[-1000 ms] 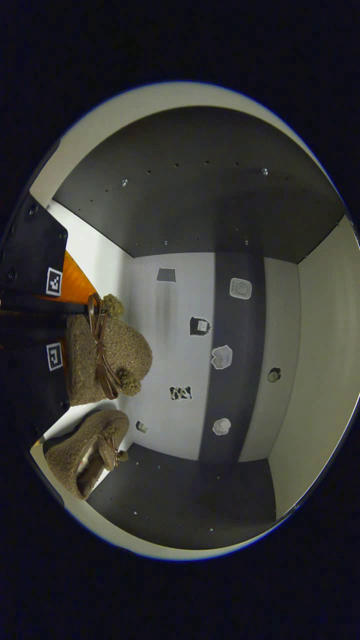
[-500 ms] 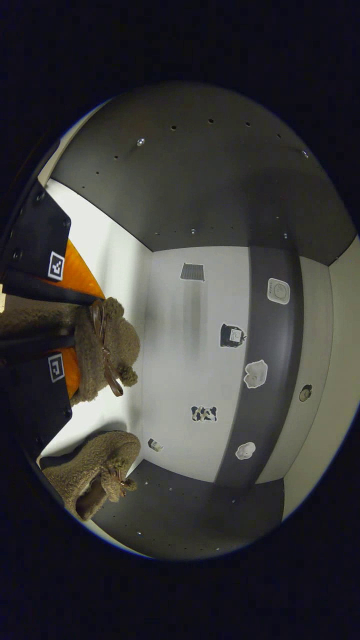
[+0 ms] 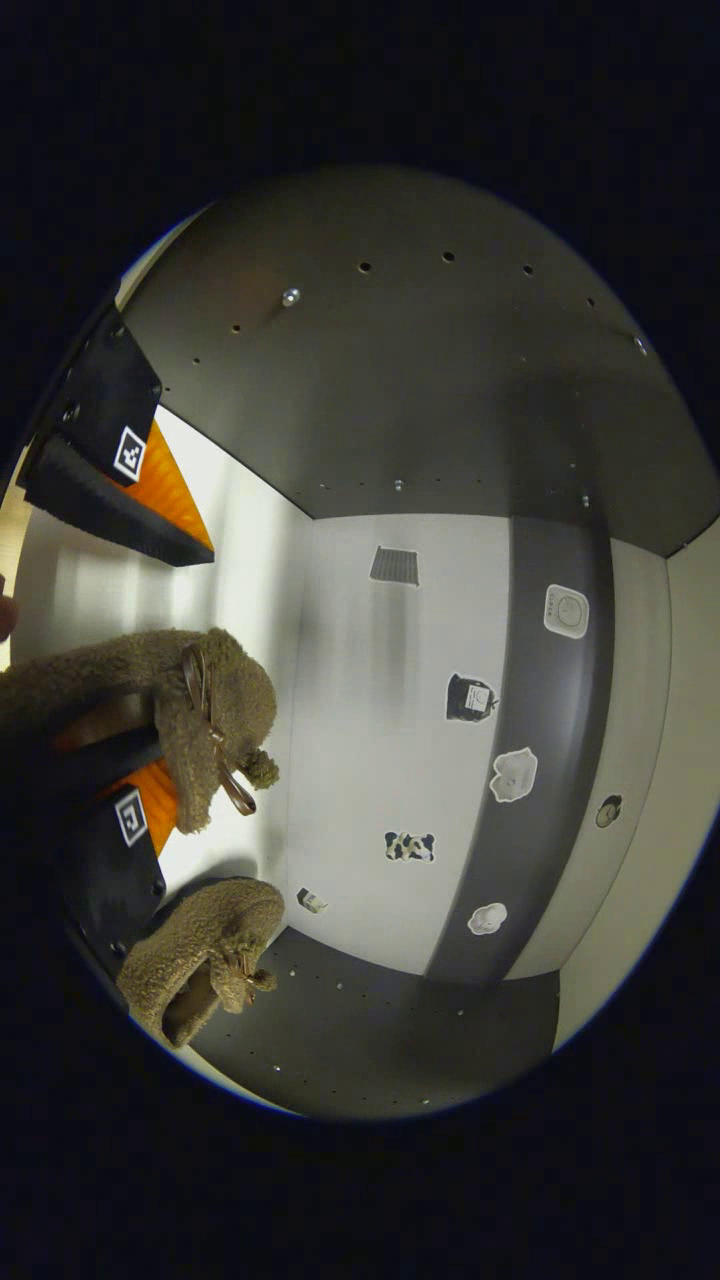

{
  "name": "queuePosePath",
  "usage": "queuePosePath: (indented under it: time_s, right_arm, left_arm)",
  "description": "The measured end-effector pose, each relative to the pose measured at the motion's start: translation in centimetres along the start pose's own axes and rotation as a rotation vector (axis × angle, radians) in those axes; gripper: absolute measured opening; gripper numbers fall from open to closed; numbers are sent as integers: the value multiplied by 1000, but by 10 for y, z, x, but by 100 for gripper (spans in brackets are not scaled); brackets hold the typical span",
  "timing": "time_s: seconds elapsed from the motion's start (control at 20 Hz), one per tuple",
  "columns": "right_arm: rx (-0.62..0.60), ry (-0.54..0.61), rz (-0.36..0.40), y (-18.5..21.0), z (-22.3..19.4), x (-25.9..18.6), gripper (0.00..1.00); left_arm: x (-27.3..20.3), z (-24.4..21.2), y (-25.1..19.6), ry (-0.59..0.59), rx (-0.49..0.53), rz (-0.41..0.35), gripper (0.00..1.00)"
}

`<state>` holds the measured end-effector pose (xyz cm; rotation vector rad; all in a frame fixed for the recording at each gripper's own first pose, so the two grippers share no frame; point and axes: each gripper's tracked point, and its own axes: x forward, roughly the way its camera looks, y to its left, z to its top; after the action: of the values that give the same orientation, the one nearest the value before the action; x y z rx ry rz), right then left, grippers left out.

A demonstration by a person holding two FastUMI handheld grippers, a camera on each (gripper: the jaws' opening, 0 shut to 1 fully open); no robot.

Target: Grab one shoe with the right hand and put it into the shoe cabinet, grab the other shoe with the left hand and put it into the shoe cabinet; then close the right door with the right hand and the left door with the left hand.

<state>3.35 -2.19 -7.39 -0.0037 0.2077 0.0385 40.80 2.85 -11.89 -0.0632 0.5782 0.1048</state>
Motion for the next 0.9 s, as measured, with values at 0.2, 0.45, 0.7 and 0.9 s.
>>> queuePosePath:
  time_s: [0.2,0.45,0.7,0.9]
  right_arm:
    - [7,-4,6,2,0,-1,92]
    - [15,-3,13,5,-1,-5,92]
    - [38,1,38,14,-3,-10,92]
    - [47,-10,66,22,1,-14,92]
  left_arm:
    - [-23,3,-1,-23,-37,-34,97]
    - [-77,29,-21,-154,-3,-98,99]
    - [-153,60,-41,-289,44,-171,96]
    - [-207,67,-41,-366,70,-194,97]
